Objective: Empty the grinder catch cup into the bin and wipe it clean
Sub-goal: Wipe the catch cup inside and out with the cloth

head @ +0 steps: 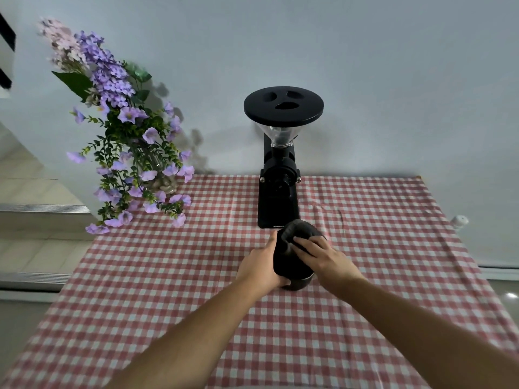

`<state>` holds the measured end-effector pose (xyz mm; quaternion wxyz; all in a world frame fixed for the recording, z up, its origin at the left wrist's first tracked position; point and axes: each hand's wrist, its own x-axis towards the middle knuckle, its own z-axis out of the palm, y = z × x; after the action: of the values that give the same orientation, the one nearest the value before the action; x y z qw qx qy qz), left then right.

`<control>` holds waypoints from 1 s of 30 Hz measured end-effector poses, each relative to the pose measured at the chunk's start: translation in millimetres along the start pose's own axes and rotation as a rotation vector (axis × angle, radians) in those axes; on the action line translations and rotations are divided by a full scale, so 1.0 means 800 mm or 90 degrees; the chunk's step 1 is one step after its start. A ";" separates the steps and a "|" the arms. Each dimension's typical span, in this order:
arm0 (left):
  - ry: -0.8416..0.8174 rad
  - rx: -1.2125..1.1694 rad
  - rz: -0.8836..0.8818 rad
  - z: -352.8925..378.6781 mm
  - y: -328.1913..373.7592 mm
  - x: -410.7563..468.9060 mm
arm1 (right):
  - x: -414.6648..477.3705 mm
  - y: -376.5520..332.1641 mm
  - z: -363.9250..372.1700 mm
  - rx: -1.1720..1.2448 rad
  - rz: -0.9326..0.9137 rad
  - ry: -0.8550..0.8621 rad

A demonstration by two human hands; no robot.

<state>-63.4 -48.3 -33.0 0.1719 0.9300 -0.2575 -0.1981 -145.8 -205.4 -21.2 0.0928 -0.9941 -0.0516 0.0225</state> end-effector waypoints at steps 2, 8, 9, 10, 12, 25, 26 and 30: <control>-0.011 0.016 -0.013 -0.002 0.002 -0.002 | -0.005 -0.013 0.018 0.060 0.042 0.059; -0.012 0.044 -0.001 -0.006 0.003 -0.005 | -0.036 0.008 0.045 0.025 -0.048 0.127; -0.010 0.060 0.007 -0.007 0.003 -0.007 | -0.039 0.016 0.039 0.021 -0.050 0.125; -0.003 0.072 0.020 -0.009 0.003 -0.008 | -0.040 0.022 0.032 0.030 -0.037 0.136; 0.005 0.080 0.041 -0.014 0.002 -0.007 | -0.033 0.027 0.013 0.098 0.039 0.194; -0.015 0.136 0.089 -0.022 0.005 0.011 | -0.025 0.004 0.024 0.055 -0.062 0.065; -0.015 0.146 0.088 -0.023 0.006 0.011 | -0.025 0.012 0.021 0.026 -0.089 0.073; 0.004 0.152 0.101 -0.022 0.007 0.011 | -0.011 0.034 -0.011 0.010 -0.061 0.164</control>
<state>-50.5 -53.9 -17.7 0.0761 0.9211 -0.3516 -0.1486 -151.3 -234.2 -17.3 0.1076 -0.9844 -0.0867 -0.1093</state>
